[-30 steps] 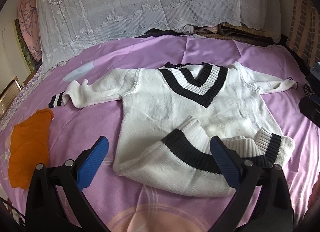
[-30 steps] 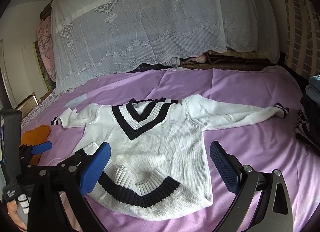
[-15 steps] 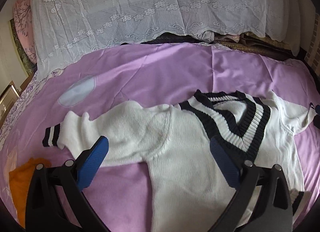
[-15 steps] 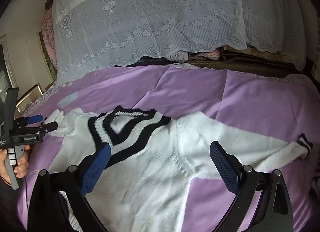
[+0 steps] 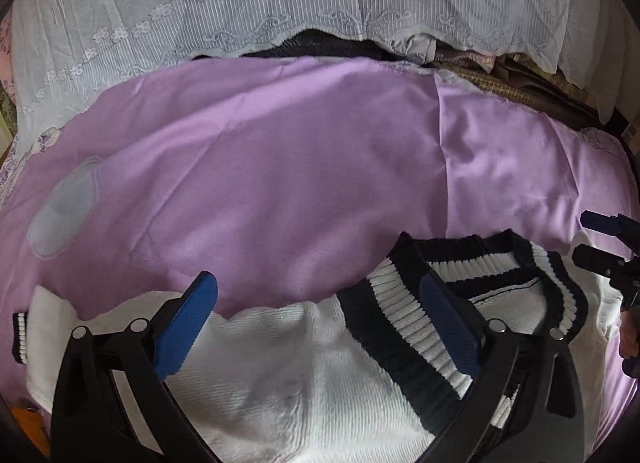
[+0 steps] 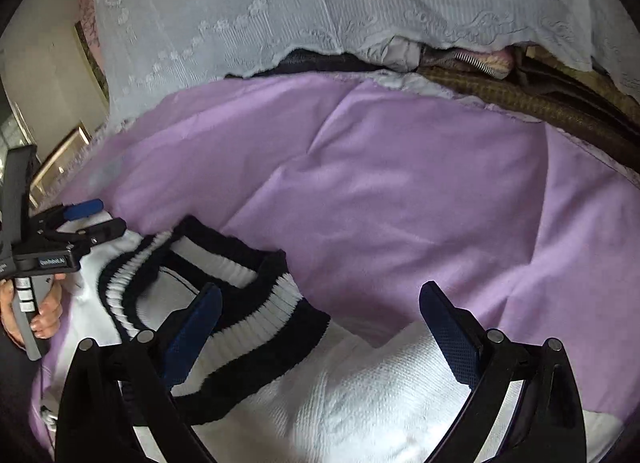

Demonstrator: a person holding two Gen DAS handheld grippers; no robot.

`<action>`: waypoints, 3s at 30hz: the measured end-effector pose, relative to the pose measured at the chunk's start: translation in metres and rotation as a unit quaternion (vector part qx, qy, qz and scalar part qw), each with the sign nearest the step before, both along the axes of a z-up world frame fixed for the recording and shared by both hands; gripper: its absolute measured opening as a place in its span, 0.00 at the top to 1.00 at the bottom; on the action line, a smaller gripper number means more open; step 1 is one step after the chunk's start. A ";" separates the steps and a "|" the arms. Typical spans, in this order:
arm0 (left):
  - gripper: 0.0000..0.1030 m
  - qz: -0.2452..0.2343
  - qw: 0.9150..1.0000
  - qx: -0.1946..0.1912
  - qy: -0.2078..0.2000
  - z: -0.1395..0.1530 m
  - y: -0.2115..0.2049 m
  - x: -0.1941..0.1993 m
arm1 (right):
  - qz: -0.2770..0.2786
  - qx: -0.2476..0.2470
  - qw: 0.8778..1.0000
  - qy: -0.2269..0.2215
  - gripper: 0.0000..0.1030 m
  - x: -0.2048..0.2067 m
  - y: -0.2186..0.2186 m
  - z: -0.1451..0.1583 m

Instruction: Fold small clothes

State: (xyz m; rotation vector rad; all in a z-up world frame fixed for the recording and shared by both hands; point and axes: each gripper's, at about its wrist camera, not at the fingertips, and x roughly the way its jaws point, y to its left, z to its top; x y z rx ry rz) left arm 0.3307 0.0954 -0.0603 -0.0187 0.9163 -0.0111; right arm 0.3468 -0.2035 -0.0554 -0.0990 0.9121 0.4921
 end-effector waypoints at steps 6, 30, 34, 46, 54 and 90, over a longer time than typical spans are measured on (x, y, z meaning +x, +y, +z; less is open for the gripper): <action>0.05 -0.056 0.995 0.081 0.016 -0.031 -0.027 0.013 | 0.022 -0.059 0.998 0.015 0.12 -0.008 0.021 -0.040; 0.91 0.010 0.987 0.156 -0.043 -0.032 -0.043 0.057 | -0.044 -0.033 0.998 -0.012 0.81 0.047 0.033 -0.026; 0.76 0.010 0.971 0.237 -0.036 -0.043 -0.060 0.058 | -0.062 -0.021 0.998 -0.002 0.72 0.052 0.027 -0.031; 0.08 -0.074 0.976 0.199 -0.045 -0.013 -0.047 -0.042 | -0.115 -0.005 0.992 -0.054 0.52 -0.036 -0.063 0.012; 0.07 -0.146 0.981 0.127 -0.014 -0.034 -0.046 -0.132 | -0.331 -0.013 0.942 -0.060 0.47 -0.114 -0.219 0.013; 0.05 -0.243 0.970 -0.026 -0.016 -0.035 -0.011 -0.277 | -0.329 -0.321 0.887 -0.050 0.16 -0.192 -0.226 -0.014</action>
